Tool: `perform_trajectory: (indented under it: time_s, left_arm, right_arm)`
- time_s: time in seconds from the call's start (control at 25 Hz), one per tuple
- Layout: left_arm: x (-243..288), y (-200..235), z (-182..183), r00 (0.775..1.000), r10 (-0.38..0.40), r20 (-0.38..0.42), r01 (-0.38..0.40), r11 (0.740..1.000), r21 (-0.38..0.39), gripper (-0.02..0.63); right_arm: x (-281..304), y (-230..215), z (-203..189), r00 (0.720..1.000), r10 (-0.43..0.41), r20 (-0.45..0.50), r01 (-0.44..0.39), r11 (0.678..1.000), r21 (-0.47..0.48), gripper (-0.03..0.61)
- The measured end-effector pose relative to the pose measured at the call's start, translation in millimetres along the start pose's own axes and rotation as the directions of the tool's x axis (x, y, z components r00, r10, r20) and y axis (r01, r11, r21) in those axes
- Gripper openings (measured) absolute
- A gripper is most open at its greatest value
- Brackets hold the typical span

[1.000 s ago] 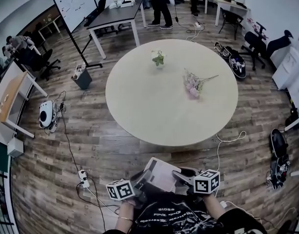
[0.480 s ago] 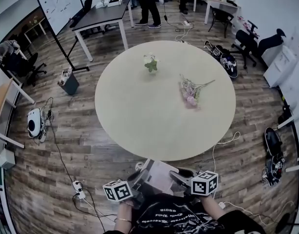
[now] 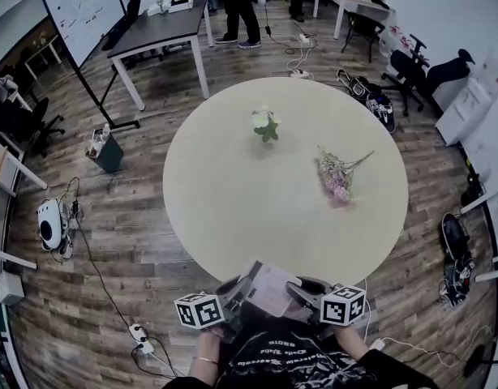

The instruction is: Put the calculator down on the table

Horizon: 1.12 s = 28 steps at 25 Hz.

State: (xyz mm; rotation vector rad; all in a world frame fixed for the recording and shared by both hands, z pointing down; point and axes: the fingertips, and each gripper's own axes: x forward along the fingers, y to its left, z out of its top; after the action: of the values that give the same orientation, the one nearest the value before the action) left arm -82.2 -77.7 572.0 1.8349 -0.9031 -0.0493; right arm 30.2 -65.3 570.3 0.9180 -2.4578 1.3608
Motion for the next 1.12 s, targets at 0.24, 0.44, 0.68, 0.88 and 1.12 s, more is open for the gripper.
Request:
perform_trajectory:
  time_s: [0.24, 0.44, 0.68, 0.88, 1.12]
  left_arm:
    - [4, 33, 57, 0.999, -0.016, -0.045, 0.018, 0.999, 0.048, 0.078]
    - [8, 42, 78, 0.997, -0.018, -0.079, 0.024, 0.997, 0.070, 0.080]
    - [15, 49, 93, 0.997, -0.028, -0.079, 0.032, 0.998, 0.052, 0.080]
    - [31, 43, 116, 0.997, -0.031, -0.066, 0.037, 0.994, 0.103, 0.080]
    - [52, 44, 154, 1.000, -0.017, -0.018, 0.017, 0.999, 0.048, 0.083]
  right_arm:
    - [51, 5, 30, 0.998, -0.037, 0.049, 0.036, 0.999, 0.013, 0.140]
    - [68, 5, 40, 0.996, -0.059, 0.068, 0.056, 0.998, 0.041, 0.141]
    - [79, 2, 55, 0.994, -0.082, 0.078, 0.079, 0.996, 0.038, 0.141]
    - [81, -7, 79, 0.992, -0.078, 0.096, 0.078, 0.997, 0.010, 0.144]
    - [97, -15, 128, 0.996, -0.037, 0.085, 0.044, 0.996, -0.079, 0.147]
